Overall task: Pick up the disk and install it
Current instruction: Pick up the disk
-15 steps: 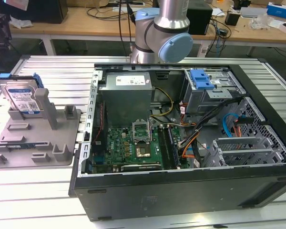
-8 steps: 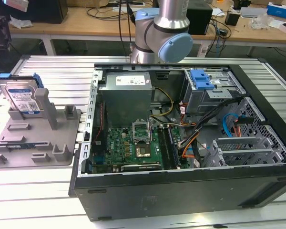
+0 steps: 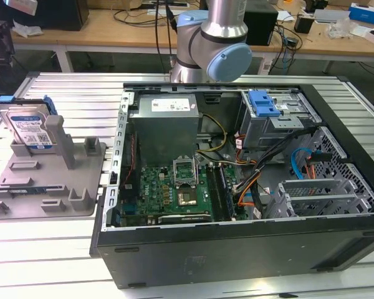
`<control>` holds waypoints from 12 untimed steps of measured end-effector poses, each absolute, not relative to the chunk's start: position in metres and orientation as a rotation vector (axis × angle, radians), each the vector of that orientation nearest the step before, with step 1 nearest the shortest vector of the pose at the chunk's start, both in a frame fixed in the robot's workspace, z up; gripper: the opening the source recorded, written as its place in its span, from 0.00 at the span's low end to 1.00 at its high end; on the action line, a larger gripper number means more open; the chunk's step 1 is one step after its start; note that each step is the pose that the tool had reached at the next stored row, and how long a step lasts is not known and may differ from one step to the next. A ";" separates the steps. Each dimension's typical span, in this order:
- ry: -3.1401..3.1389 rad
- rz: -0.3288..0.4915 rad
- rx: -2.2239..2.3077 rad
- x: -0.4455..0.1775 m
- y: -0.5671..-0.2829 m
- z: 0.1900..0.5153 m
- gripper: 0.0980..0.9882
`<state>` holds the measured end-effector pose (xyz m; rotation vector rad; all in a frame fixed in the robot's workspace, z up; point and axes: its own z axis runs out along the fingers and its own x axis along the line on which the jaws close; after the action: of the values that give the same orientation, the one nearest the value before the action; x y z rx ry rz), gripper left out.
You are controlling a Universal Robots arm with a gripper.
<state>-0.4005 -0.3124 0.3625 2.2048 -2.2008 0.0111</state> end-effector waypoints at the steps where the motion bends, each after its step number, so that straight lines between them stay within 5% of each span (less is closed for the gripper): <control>1: -2.197 0.011 2.208 -0.401 -0.312 0.362 0.43; 12: -2.173 0.012 2.231 -0.405 -0.312 0.360 0.43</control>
<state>-0.4045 -0.3121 0.3595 2.2312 -2.1733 0.0120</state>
